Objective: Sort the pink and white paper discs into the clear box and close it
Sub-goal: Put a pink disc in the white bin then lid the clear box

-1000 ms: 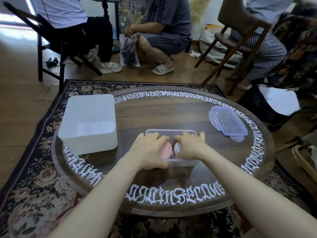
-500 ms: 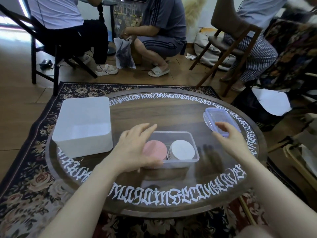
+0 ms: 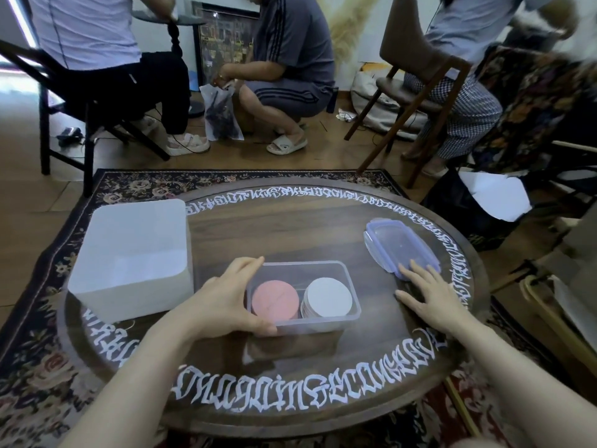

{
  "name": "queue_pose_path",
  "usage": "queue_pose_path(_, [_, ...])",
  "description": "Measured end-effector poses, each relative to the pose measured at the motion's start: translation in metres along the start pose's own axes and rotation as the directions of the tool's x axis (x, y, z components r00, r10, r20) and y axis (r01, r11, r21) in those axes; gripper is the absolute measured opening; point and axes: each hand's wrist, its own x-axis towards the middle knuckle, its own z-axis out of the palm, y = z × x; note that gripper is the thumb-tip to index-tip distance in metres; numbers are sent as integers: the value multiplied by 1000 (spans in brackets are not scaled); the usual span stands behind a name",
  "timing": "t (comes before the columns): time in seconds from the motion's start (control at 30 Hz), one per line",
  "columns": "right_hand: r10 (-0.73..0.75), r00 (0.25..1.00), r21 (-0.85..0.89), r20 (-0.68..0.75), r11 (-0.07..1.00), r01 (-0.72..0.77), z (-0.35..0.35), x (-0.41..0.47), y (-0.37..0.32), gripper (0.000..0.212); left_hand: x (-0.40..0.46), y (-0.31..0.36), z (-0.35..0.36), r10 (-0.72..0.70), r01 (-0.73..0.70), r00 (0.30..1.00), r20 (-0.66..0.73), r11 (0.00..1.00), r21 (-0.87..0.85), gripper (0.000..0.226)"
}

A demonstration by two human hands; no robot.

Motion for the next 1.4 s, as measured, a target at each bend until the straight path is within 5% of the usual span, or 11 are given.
queue_pose_path(0.23, [-195, 980, 11, 48, 981, 195, -12, -92, 19, 72, -3, 10, -3, 31, -31, 1000, -2, 998, 52, 121])
queue_pose_path(0.4, [-52, 999, 11, -16, 999, 52, -31, -93, 2, 99, -11, 8, -1, 44, -42, 999, -21, 996, 77, 116])
queue_pose_path(0.5, [116, 982, -21, 148, 993, -114, -34, -76, -3, 120, -13, 12, 0, 55, -53, 998, -23, 996, 70, 114])
queue_pose_path(0.7, [127, 991, -7, 28, 992, -127, -27, -65, 6, 109, -16, 16, 1, 60, -59, 998, -4, 996, 64, 113])
queue_pose_path(0.87, [144, 988, 286, -58, 950, -122, -18, -72, 11, 96, -14, 15, 0, 56, -55, 998, -2, 996, 75, 114])
queue_pose_path(1.0, [234, 969, 753, -77, 651, -97, -38, -81, -17, 73, -11, 12, -1, 37, -38, 999, 13, 999, 35, 112])
queue_pose_path(1.13, [-102, 991, 761, -85, 635, 131, -67, -96, -60, 82, -14, 20, -6, 7, -44, 983, -183, 979, -198, 76])
queue_pose_path(1.23, [-346, 936, 682, -65, 670, 295, -74, -104, -87, 90, -16, 31, -11, -179, -69, 902, -392, 838, -541, 42])
queue_pose_path(1.4, [-523, 852, 651, 31, 657, 380, -72, -101, -117, 96, -23, 31, -6, -204, -29, 958, -202, 629, -777, 34])
